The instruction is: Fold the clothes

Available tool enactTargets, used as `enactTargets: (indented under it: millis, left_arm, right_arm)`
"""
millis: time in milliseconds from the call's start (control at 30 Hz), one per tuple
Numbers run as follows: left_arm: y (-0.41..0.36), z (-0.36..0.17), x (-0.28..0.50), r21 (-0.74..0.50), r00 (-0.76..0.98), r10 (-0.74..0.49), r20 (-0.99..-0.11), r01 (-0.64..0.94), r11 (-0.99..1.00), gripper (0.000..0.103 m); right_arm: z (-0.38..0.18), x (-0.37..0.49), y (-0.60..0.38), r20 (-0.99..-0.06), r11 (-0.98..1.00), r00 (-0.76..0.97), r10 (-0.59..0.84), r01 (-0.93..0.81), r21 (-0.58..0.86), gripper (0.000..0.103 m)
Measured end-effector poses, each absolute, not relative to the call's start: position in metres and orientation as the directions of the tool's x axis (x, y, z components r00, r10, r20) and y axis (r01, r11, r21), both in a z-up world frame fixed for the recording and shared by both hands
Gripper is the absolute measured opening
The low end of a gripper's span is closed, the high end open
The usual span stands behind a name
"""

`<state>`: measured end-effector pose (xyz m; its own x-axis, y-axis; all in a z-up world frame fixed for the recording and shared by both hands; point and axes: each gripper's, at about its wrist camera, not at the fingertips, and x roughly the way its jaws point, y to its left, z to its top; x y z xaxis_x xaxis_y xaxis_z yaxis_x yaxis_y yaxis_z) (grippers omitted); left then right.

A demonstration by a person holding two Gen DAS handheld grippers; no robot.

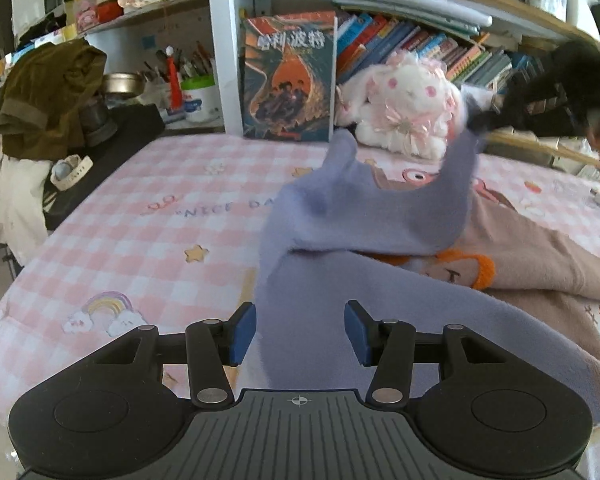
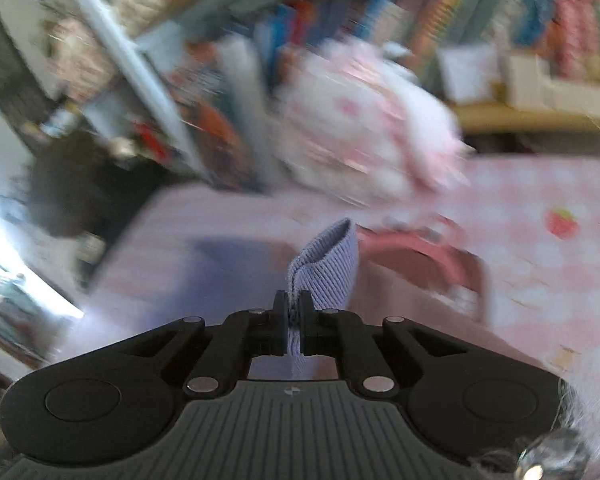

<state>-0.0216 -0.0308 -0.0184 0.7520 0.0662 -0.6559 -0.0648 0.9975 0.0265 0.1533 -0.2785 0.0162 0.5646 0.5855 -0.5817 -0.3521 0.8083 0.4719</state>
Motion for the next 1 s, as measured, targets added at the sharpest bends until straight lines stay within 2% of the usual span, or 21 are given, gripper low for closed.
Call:
enactTargets:
  millis: [167, 333, 500, 700, 900, 1000]
  left_arm:
    - [0.008, -0.005, -0.032, 0.017, 0.787, 0.038, -0.616, -0.035, 0.999, 0.049]
    - [0.060, -0.001, -0.054, -0.022, 0.803, 0.019, -0.596, -0.040, 0.999, 0.049]
    - [0.102, 0.000, -0.070, 0.009, 0.803, 0.037, -0.595, -0.040, 0.999, 0.049]
    - [0.145, 0.002, -0.084, 0.021, 0.796, 0.067, -0.601, -0.068, 0.997, 0.049]
    - [0.176, 0.001, -0.093, -0.036, 0.796, 0.070, -0.601, -0.114, 0.993, 0.049]
    - [0.188, 0.001, -0.096, -0.066, 0.798, 0.063, -0.600, -0.127, 0.990, 0.049]
  right_arm:
    - [0.057, 0.150, -0.195, -0.496, 0.718, 0.522, 0.694, -0.444, 0.536, 0.005]
    - [0.083, 0.145, -0.088, -0.454, 0.653, 0.469, 0.757, -0.526, 0.545, 0.005]
    - [0.092, 0.141, 0.011, -0.428, 0.606, 0.429, 0.795, -0.578, 0.546, 0.005]
    - [0.092, 0.137, 0.096, -0.455, 0.611, 0.412, 0.789, -0.596, 0.521, 0.005]
    - [0.072, 0.142, 0.153, -0.535, 0.632, 0.366, 0.762, -0.602, 0.488, 0.006]
    - [0.061, 0.142, 0.157, -0.557, 0.639, 0.353, 0.752, -0.597, 0.485, 0.014]
